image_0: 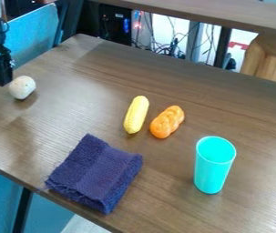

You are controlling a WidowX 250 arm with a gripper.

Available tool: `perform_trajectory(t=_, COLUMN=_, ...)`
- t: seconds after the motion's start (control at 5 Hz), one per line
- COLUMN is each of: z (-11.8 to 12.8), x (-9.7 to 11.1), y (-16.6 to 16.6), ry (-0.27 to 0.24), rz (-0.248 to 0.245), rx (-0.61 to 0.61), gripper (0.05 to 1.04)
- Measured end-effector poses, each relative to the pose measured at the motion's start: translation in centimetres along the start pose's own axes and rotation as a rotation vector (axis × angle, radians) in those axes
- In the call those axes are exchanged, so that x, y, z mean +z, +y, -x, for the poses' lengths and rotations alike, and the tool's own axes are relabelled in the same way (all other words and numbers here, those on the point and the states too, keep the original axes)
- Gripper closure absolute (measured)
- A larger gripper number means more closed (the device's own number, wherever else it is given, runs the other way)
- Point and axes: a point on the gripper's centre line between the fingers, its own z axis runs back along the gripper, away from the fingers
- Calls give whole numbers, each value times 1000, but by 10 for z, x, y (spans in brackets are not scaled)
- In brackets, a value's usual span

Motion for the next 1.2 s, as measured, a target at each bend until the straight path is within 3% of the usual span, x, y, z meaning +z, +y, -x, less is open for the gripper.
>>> perform_trajectory(t=0.4, z=-20, x=-2, y=-32, ry=-34, rz=33, rx=51, gripper=83)
perform_trajectory(t=0.6, z=-23, x=-9, y=-41, ry=-21, rz=48, rx=88, gripper=83)
perform_trajectory(t=1.0, z=-30, x=-41, y=-43, ry=112, rz=-20, rx=108, gripper=83)
perform_trajectory(t=1.2, z=-38, x=-44, y=-37, ry=130, rz=-46, rx=114, gripper=133)
